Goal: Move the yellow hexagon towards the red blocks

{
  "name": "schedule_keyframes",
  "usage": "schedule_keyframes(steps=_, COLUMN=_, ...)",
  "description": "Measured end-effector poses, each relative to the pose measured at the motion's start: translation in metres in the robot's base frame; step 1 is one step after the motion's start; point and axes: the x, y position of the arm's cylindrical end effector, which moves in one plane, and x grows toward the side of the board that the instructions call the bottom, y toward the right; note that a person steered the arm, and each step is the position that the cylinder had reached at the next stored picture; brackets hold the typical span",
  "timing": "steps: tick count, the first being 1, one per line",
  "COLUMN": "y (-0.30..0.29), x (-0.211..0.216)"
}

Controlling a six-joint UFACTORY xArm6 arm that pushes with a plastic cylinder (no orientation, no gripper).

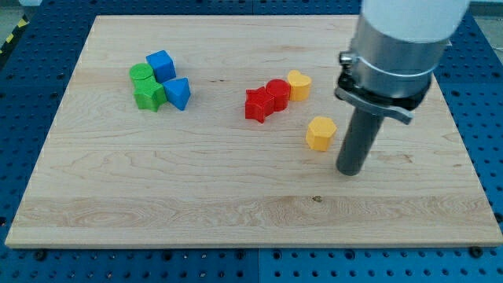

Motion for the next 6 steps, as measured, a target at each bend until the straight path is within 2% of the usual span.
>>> schedule_keyframes(steps=2, y=-0.002, x=-0.020)
schedule_keyframes(steps=4, y=-0.056, x=-0.049)
schedule_keyframes(steps=6, y=-0.079, x=-0.056)
